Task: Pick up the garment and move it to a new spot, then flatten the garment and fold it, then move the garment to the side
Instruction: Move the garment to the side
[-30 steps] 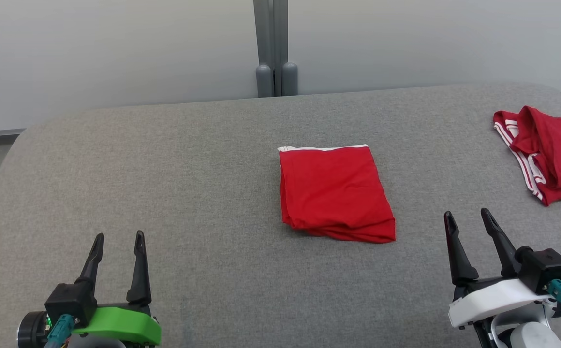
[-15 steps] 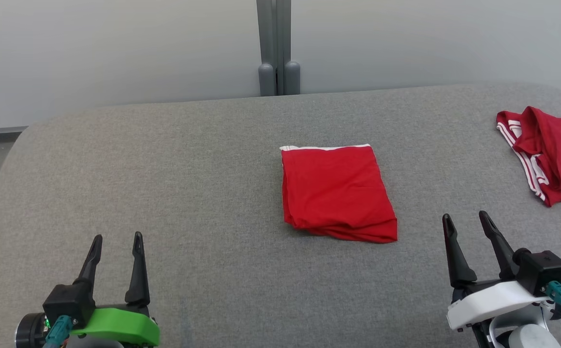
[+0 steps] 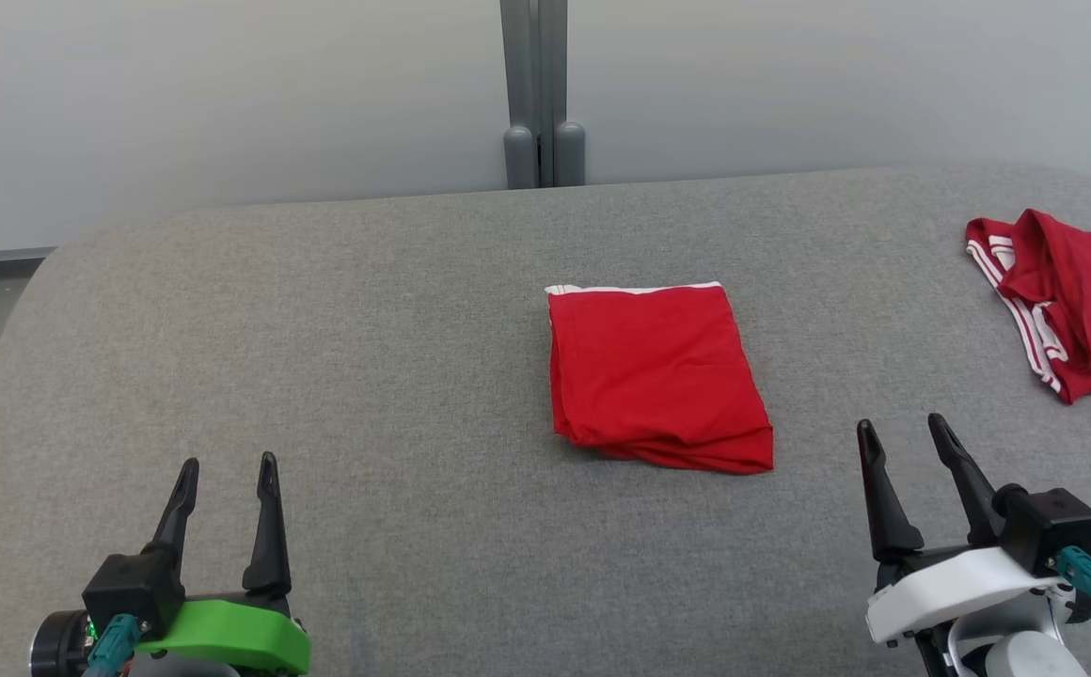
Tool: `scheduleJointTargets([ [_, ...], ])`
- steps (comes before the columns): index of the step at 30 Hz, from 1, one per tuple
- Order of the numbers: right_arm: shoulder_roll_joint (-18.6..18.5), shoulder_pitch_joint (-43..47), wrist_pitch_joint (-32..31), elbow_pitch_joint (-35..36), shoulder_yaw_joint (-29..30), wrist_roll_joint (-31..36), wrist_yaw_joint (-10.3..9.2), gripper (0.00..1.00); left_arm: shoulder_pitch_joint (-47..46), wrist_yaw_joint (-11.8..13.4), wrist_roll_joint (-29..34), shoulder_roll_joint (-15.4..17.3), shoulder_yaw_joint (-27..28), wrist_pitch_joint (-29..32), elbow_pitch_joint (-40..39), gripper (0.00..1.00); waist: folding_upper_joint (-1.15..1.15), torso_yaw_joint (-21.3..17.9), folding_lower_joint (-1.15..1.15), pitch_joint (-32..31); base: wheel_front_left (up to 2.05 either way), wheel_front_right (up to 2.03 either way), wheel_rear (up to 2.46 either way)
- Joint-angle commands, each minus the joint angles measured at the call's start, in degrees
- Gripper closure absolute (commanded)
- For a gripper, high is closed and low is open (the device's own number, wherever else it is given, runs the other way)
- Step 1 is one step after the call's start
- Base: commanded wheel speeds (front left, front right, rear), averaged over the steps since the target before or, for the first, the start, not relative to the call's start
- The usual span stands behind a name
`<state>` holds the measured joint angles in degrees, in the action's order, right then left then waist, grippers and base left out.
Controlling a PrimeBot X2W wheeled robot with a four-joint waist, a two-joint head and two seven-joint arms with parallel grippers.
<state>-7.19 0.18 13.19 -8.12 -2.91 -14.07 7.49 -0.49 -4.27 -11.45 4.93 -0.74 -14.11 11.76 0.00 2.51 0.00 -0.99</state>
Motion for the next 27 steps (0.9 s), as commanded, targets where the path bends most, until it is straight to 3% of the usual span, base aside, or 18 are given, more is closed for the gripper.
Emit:
scheduleJointTargets([
  [1, -0.2, -0.9, 0.0, -0.2, -0.5, -0.2, 0.01, 0.00, 0.8, 0.3, -0.5, 0.5, -0.1, -0.1, 0.2, 0.00, 0.00, 0.0, 0.00, 0.0, 0.00, 0.00, 0.00],
  [15, -3.2, -18.1, -3.3, -6.9, -6.9, 0.1, 0.00, 0.00, -2.1, 0.5, -0.5, 0.3, -1.8, -0.1, -0.1, 0.00, 0.00, 1.8, 0.00, 4.3, 0.00, 0.00, 0.00],
  [27, -5.5, -33.0, -6.4, -25.2, -8.6, 0.8, 0.00, 0.00, -7.6, 0.7, -1.3, -1.1, -4.4, -0.9, 1.8, 0.00, 0.00, 6.8, 0.00, 13.1, 0.00, 0.00, 0.00],
])
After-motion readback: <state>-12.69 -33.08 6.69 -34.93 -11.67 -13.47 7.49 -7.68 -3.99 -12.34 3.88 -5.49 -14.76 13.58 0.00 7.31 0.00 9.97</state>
